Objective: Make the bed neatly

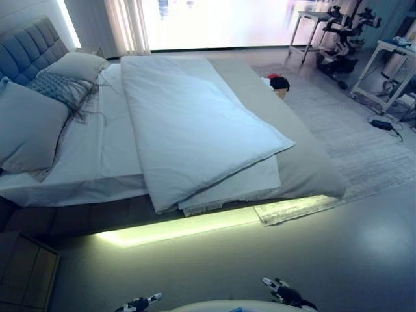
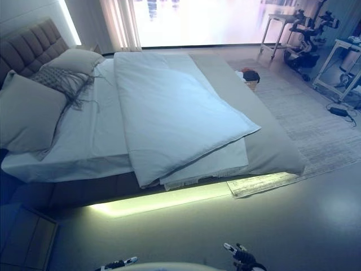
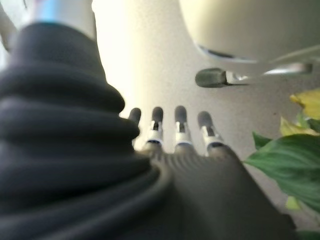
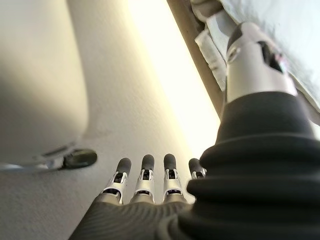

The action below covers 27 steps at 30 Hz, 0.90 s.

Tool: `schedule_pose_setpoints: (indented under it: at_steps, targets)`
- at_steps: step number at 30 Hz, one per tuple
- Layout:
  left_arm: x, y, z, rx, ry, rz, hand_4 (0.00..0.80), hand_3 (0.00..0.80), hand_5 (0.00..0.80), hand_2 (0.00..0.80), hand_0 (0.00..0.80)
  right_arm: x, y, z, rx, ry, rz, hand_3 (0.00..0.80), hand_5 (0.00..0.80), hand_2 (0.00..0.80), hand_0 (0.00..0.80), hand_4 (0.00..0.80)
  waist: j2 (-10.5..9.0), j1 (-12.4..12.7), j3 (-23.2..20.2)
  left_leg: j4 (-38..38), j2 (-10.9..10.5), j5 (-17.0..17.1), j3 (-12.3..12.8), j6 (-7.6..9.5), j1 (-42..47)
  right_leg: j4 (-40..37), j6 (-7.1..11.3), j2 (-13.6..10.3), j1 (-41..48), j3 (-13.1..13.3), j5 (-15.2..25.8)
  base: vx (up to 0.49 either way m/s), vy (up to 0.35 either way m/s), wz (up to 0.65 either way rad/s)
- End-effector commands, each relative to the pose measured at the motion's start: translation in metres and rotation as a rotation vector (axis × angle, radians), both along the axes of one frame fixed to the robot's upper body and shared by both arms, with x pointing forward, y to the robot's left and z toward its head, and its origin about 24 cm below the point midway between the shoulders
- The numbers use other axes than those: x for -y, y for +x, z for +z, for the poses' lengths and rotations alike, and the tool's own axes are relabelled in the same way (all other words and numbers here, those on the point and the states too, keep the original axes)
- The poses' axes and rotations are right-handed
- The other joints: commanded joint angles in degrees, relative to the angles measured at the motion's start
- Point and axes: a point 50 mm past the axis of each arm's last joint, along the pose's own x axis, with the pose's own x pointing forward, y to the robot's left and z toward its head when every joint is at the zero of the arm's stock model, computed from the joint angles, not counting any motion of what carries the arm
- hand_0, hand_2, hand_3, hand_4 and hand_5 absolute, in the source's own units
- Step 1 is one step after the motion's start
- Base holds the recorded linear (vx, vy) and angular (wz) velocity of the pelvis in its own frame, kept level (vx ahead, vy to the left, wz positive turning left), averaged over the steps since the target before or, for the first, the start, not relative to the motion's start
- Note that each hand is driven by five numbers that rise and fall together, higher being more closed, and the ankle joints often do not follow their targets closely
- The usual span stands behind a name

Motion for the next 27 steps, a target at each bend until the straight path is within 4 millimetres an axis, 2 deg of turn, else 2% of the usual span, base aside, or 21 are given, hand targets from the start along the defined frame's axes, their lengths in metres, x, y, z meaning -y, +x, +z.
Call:
schedule_pose_setpoints:
  at_steps: [1,8,12,18,27]
  targets:
    - [0.007,0.012,0.0,0.028,-0.026,0.078,0.0,0.0,0.0,0.0,0.0,0.01,0.03,0.009,0.106,-0.063,-0.049,0.0,0.0,0.0,0.0,0.0,1.5,-0.6,1.4,0.1,-7.2,-3.8,-1.2,5.88,-0.1,2.0,-2.16,6.6,-0.3,0.7,-1.9,0.0,0.0,0.0]
    - [0.011,0.005,-0.002,0.037,-0.092,0.159,0.0,0.0,0.0,0.0,0.0,0.012,0.029,0.009,0.113,-0.058,-0.101,0.0,0.0,0.0,0.0,0.0,1.77,-0.5,1.5,0.1,-7.3,-3.8,-1.3,5.85,-0.1,2.0,-2.21,6.5,-0.2,0.4,-1.9,0.0,0.0,0.0]
    - [0.016,0.004,-0.003,0.069,-0.188,0.203,0.0,0.0,0.0,0.0,0.0,0.011,0.032,0.01,0.154,-0.027,-0.113,0.0,0.0,0.0,0.0,0.0,1.72,-0.3,1.5,0.1,-7.3,-3.8,-1.3,5.81,-0.1,2.0,-2.23,6.5,-0.2,0.2,-1.9,0.0,0.0,0.0]
    - [0.014,-0.004,-0.003,0.036,-0.177,0.193,0.0,0.0,0.0,0.0,0.0,0.005,0.037,0.012,0.191,0.044,-0.081,0.0,0.0,0.0,0.0,0.0,1.51,0.1,1.7,0.1,-7.2,-3.6,-1.5,5.79,-0.4,2.2,-2.35,6.6,-0.5,0.1,-2.0,0.0,0.0,0.0]
    - [0.01,0.005,-0.001,0.053,-0.169,0.155,0.0,0.0,0.0,0.0,0.0,0.0,0.042,0.012,0.204,0.121,-0.048,0.0,0.0,0.0,0.0,0.0,1.06,0.1,2.4,0.1,-6.9,-3.5,-1.5,5.77,-0.3,2.5,-2.7,7.0,-0.4,0.1,-2.4,0.013,-0.051,0.02]
